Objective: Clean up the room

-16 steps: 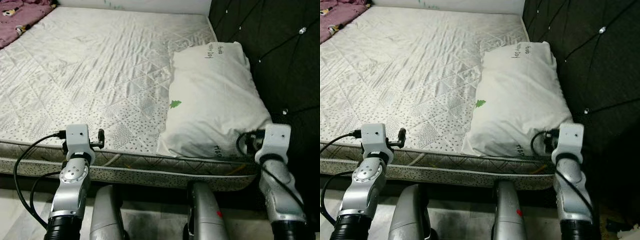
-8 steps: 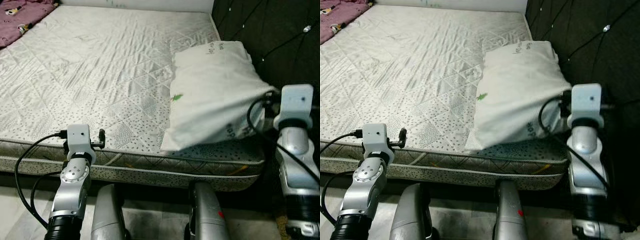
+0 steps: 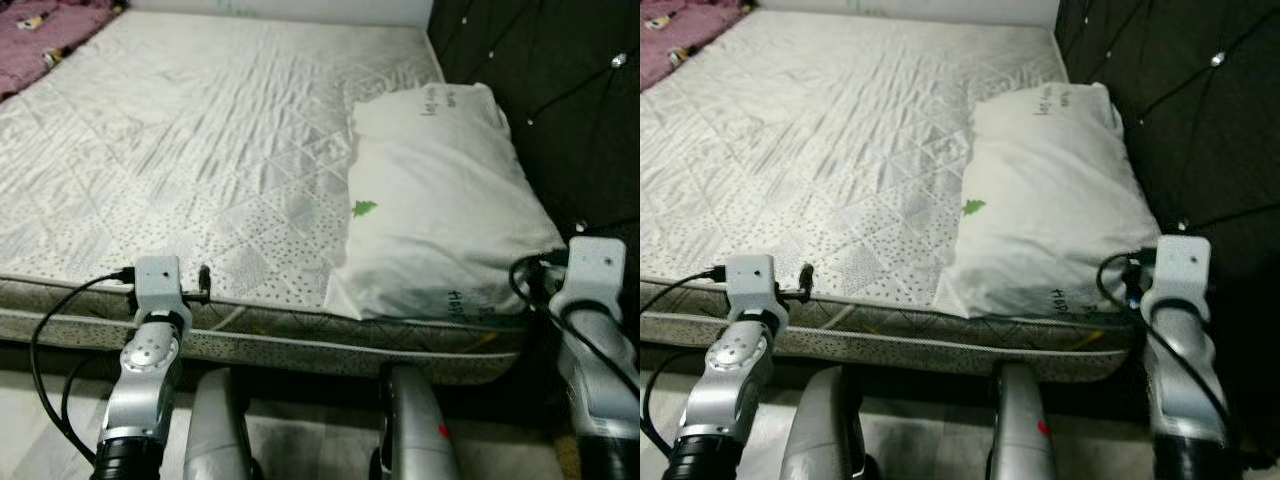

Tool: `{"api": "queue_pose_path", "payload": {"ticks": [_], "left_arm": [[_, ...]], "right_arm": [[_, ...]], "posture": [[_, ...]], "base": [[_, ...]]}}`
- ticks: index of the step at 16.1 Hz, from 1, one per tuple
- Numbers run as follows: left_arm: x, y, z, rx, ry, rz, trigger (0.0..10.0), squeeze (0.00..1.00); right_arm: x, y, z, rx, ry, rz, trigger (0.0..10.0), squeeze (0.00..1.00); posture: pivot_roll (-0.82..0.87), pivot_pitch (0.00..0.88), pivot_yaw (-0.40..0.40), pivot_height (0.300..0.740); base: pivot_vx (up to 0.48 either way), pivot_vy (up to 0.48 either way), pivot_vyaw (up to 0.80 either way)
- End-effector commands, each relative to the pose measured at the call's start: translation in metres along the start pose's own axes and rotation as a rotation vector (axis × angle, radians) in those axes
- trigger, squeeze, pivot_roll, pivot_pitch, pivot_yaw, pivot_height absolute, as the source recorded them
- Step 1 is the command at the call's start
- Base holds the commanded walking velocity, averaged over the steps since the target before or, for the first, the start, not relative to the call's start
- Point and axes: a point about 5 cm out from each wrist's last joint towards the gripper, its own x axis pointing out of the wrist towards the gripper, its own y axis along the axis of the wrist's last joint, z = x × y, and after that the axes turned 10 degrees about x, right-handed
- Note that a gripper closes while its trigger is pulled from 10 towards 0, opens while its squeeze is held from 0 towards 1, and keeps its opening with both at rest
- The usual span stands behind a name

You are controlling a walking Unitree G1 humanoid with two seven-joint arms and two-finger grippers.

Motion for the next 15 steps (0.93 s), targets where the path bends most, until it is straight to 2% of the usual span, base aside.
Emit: {"api": "queue_pose_path", "payload": {"ticks": [1,2,3,5,6,8,9,11,12,13,14,15], "left_arm": [[-0.001,0.0,0.0,0.009,-0.01,-0.004,10.0,0.0],[-0.001,-0.001,0.001,0.011,-0.015,-0.004,10.0,0.0],[-0.001,0.0,0.001,0.014,-0.019,-0.004,10.0,0.0],[0.0,0.0,0.001,0.016,-0.02,-0.003,10.0,0.0],[0.0,0.001,0.001,0.018,-0.016,-0.001,10.0,0.0],[0.002,0.003,-0.001,0.016,-0.004,0.006,10.0,0.0],[0.003,0.004,-0.001,0.009,0.004,0.014,10.0,0.0],[0.004,0.007,-0.001,0.002,0.005,0.024,10.0,0.0],[0.005,0.011,0.001,-0.003,0.006,0.033,10.0,0.0],[0.005,0.011,0.001,-0.005,0.006,0.036,10.0,0.0],[0.005,0.012,0.002,-0.009,0.007,0.037,10.0,0.0],[0.003,0.011,0.001,-0.013,0.009,0.035,10.0,0.0]], "right_arm": [[-0.005,0.003,0.01,-0.019,-0.022,0.01,10.0,1.0],[-0.016,-0.002,0.016,-0.062,-0.015,0.0,10.0,1.0],[-0.035,-0.014,0.022,-0.102,0.005,-0.039,10.0,1.0],[-0.053,-0.017,0.023,-0.146,0.037,-0.028,10.0,1.0],[-0.059,-0.003,0.016,-0.197,0.073,0.067,10.0,1.0],[-0.054,0.028,0.004,-0.214,0.109,0.237,10.0,1.0],[-0.044,0.059,-0.016,-0.17,0.149,0.381,10.0,1.0],[-0.031,0.082,-0.048,-0.084,0.227,0.473,10.0,1.0],[-0.012,0.085,-0.092,0.03,0.342,0.412,10.0,1.0],[-0.009,0.083,-0.1,0.039,0.356,0.385,10.0,1.0],[0.004,0.071,-0.121,0.128,0.394,0.269,10.0,1.0],[0.018,0.049,-0.14,0.189,0.392,0.088,10.0,1.0]], "posture": [[0.01,0.0,0.006,0.54],[0.01,0.0,0.006,0.54],[0.0,0.0,0.007,0.54],[-0.01,0.0,0.005,0.54],[-0.02,0.0,0.007,0.54],[-0.02,0.0,0.01,0.54],[-0.02,0.0,0.013,0.54],[0.0,0.0,0.014,0.54],[0.02,0.0,0.007,0.54],[0.03,0.0,0.002,0.54],[0.04,0.0,-0.005,0.54],[0.07,0.0,-0.024,0.54]], "base": [[0.0,0.0,0.0],[0.0,0.0,0.0],[0.0,0.0,0.0],[0.0,0.0,0.0],[0.0,0.0,0.0],[0.0,0.0,0.0],[0.0,0.0,0.0],[0.0,0.0,0.0],[0.0,0.0,0.0],[0.0,0.0,0.0],[0.0,0.0,0.0],[0.0,0.0,0.0]]}}
